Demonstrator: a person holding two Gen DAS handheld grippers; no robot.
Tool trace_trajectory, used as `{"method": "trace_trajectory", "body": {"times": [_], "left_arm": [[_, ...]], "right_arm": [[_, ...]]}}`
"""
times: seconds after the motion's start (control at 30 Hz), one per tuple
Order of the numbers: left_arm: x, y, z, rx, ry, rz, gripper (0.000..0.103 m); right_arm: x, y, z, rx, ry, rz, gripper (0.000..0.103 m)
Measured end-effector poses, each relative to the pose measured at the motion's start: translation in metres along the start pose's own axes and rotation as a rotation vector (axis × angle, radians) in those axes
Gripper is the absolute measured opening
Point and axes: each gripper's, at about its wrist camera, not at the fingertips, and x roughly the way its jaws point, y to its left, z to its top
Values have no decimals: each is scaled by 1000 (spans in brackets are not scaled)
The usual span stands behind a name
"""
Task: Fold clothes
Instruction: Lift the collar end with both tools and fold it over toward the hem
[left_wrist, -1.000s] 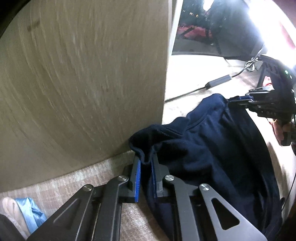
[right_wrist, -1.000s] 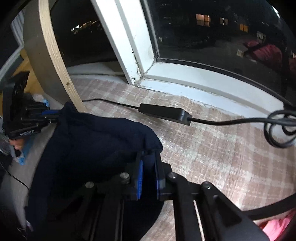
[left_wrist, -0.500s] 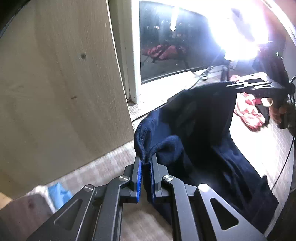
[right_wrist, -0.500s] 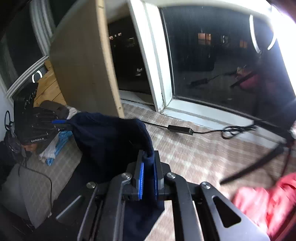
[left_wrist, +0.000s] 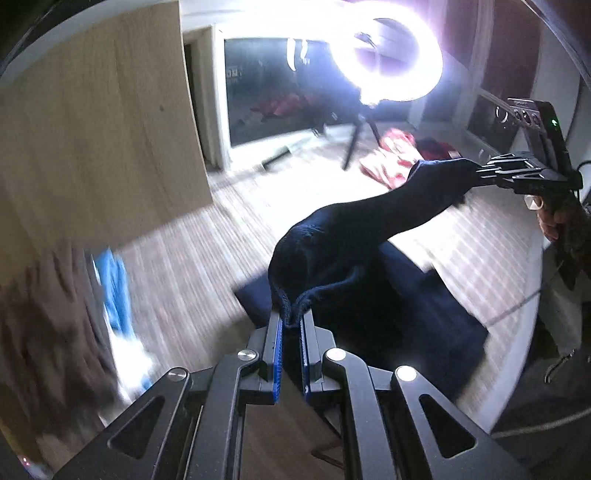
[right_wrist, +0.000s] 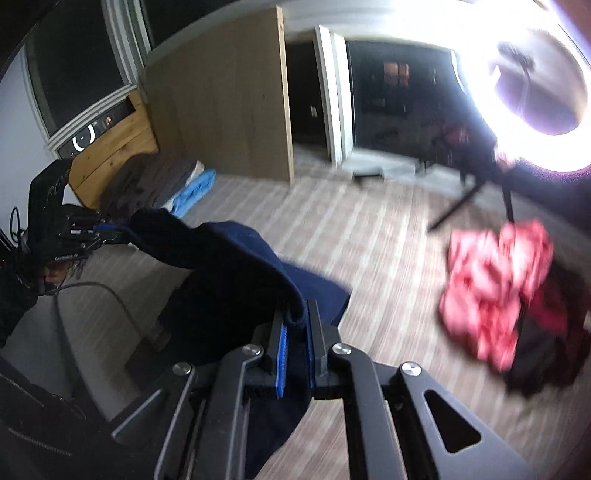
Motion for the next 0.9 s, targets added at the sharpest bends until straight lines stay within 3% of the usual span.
{"method": "trace_trajectory", "body": {"times": [0.27, 0.47, 0.73, 0.8, 0.9], "left_arm": [[27, -31, -76, -53, 136, -70, 7], [18, -36, -96, -89, 132, -79, 7], [-7, -43, -113, -91, 84, -86, 8], [5, -44, -124, -100, 140, -110, 14], [10, -46, -143, -97, 235, -113, 11]], "right_arm": [[34, 7, -80, 67, 119, -24, 8], [33, 14, -110, 65, 153, -45, 8], [11, 39, -117, 19, 130, -29, 8], [21, 41, -129, 2, 208, -43, 11], [35, 43, -148, -23, 329, -64, 14]]}}
